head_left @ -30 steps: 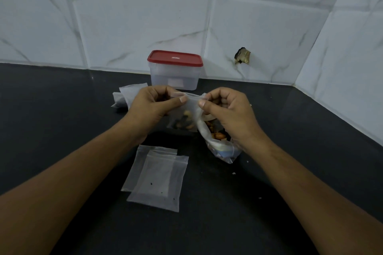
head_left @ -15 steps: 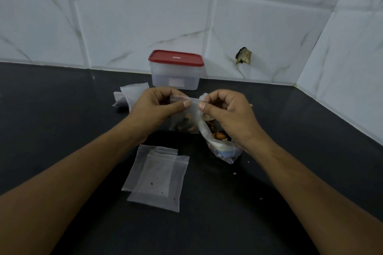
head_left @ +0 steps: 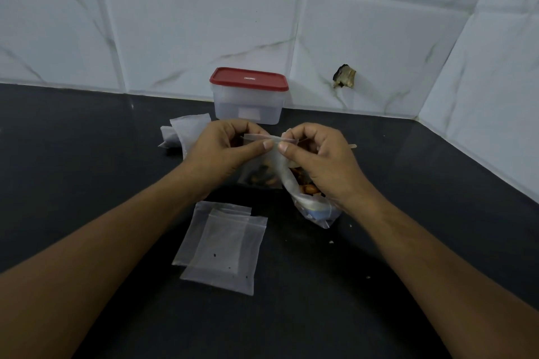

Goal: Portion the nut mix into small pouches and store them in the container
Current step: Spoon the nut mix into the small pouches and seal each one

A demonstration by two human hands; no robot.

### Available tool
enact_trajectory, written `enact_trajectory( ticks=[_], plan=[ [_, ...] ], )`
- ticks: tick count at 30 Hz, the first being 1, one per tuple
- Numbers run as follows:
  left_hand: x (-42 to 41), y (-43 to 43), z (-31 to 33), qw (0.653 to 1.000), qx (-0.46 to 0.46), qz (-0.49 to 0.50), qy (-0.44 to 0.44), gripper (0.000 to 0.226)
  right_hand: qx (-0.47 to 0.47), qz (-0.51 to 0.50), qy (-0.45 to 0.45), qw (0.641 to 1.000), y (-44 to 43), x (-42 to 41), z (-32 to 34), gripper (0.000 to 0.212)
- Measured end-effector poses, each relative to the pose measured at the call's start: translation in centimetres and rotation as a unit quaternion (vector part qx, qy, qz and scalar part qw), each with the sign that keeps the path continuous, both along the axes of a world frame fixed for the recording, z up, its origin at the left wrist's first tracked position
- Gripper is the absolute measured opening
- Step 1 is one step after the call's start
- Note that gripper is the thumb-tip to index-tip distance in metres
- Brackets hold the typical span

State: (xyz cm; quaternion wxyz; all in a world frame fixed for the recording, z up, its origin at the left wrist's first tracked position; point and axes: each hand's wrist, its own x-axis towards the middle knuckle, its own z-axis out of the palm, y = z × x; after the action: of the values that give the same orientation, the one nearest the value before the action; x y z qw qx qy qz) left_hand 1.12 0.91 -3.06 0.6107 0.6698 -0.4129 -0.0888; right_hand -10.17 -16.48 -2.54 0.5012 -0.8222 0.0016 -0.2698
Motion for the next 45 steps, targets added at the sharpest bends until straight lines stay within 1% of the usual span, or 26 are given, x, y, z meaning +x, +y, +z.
enact_trajectory(
  ticks=[3,9,13,15,18,22,25,26,29,31,36,39,41,43,45],
  plan=[
    [-0.1,-0.07,-0.07,1.0,-0.014,-0.002,0.003,0.021,0.002,-0.007,0.0,1.0,-0.05,-0.03,0.03,0.004],
    [0.19,0.01,-0.03,0.998,-0.031,0.033,0.032,0.004,0.006,-0.018,0.003,1.0,-0.15,-0.02,0.0,0.005],
    [0.11,0.19,0.05,0.997,-0.053,0.019,0.058,0.012,0.02,-0.002,0.003,1.0,0.05,-0.26,0.27,0.002],
    [0.16,0.2,-0.04,0.997,-0.052,0.008,0.061,0.013,0.022,0.012,0.004,1.0,0.07,-0.28,0.27,0.005],
    [0.11,0.08,-0.04,0.997,-0.046,-0.005,0.055,0.017,0.001,0.004,-0.004,1.0,0.01,-0.15,0.23,0.003],
    [0.1,-0.06,-0.16,0.998,-0.051,-0.009,0.025,0.01,0.002,0.005,-0.002,1.0,-0.04,0.02,0.1,0.003],
    [-0.02,-0.13,-0.24,0.999,-0.032,-0.02,-0.001,0.024,-0.009,0.011,0.003,1.0,-0.08,-0.06,0.14,0.004],
    [-0.02,-0.14,-0.24,0.999,-0.026,-0.022,-0.006,0.024,-0.015,0.013,0.004,1.0,-0.05,-0.12,0.18,0.004],
    [0.16,-0.18,-0.34,0.999,-0.018,-0.019,-0.019,0.015,-0.025,0.019,0.007,0.999,0.11,-0.24,0.25,0.004],
    [0.3,-0.2,-0.44,1.0,-0.018,-0.014,-0.017,0.012,-0.022,0.019,0.009,1.0,0.18,-0.23,0.32,0.004],
    [0.45,-0.23,-0.26,0.999,-0.043,-0.014,-0.002,0.017,0.009,0.006,0.004,1.0,0.04,-0.12,0.25,0.002],
    [0.49,-0.08,-0.31,0.999,-0.037,-0.02,0.012,0.014,0.028,-0.01,0.007,1.0,-0.14,0.01,0.14,0.006],
    [0.3,-0.09,-0.35,0.999,-0.032,-0.022,0.016,0.011,0.028,-0.011,0.008,1.0,-0.19,0.0,0.16,0.007],
    [0.05,-0.14,-0.25,0.999,-0.031,-0.018,0.018,0.017,0.023,-0.014,0.004,1.0,-0.2,-0.03,0.18,0.007],
    [0.12,-0.16,-0.25,1.0,-0.021,-0.014,0.009,0.018,0.014,-0.01,0.006,1.0,-0.13,-0.09,0.15,0.004]
  ],
)
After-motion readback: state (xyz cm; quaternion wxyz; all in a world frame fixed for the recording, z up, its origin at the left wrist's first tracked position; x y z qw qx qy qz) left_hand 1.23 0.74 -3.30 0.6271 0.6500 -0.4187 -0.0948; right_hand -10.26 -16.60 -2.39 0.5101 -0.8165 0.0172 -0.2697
